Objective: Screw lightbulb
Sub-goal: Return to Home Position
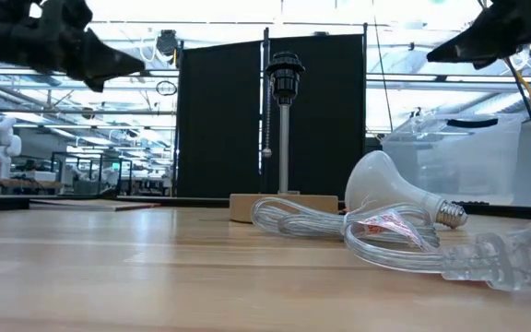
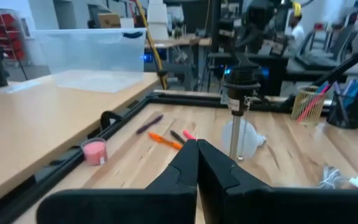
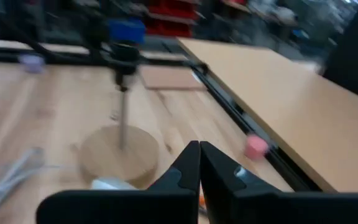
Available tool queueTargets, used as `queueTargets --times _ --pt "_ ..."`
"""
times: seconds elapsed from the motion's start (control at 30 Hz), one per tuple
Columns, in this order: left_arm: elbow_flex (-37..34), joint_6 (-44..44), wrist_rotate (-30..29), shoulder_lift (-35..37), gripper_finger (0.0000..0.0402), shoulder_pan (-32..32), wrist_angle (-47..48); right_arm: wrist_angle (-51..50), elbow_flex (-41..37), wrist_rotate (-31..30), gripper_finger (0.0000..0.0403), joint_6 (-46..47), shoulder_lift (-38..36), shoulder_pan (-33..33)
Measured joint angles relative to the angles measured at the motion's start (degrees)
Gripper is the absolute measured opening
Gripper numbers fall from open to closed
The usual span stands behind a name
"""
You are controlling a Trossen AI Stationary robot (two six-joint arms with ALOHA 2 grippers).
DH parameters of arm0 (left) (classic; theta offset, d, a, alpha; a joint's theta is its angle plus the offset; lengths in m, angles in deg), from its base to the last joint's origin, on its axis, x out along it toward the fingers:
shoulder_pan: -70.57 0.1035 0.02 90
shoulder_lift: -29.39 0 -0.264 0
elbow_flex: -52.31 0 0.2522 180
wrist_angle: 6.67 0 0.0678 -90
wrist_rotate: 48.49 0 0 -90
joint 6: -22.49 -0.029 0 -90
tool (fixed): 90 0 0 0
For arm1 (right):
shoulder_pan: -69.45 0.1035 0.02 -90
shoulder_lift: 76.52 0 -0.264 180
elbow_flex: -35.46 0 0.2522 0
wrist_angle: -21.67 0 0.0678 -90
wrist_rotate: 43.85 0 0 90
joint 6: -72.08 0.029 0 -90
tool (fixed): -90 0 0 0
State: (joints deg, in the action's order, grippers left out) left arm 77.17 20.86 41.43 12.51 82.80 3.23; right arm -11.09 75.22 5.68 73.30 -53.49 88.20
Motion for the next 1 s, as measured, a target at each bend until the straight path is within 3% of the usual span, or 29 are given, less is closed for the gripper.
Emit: queueTargets --times 0.23,0.6,0.7,0.87,1.0 --pt "-6.46 0.92 -0.05 8.73 0.0001 -2.36 0.20 10.31 -7.45 14.32 0.0001 -8.42 -8.42 0.15" --pt "-7.27 -0.20 -0.48 10.46 0.0000 -3.68 1.92 10.84 -13.26 15.31 0.0000 -10.45 -19.14 0.12" --pt "-7.27 -0.39 -0.48 10.59 0.0000 -3.68 2.02 10.44 -15.03 18.33 0.0000 -10.26 -22.94 0.11" --pt "-7.27 -0.46 0.42 10.70 0.0000 -3.70 2.02 9.36 -15.45 20.24 0.0000 -8.95 -22.79 0.10" --pt "-8.23 -0.87 1.03 10.73 0.0000 -3.75 1.57 9.96 -15.57 25.46 0.0000 -8.99 -22.97 0.06"
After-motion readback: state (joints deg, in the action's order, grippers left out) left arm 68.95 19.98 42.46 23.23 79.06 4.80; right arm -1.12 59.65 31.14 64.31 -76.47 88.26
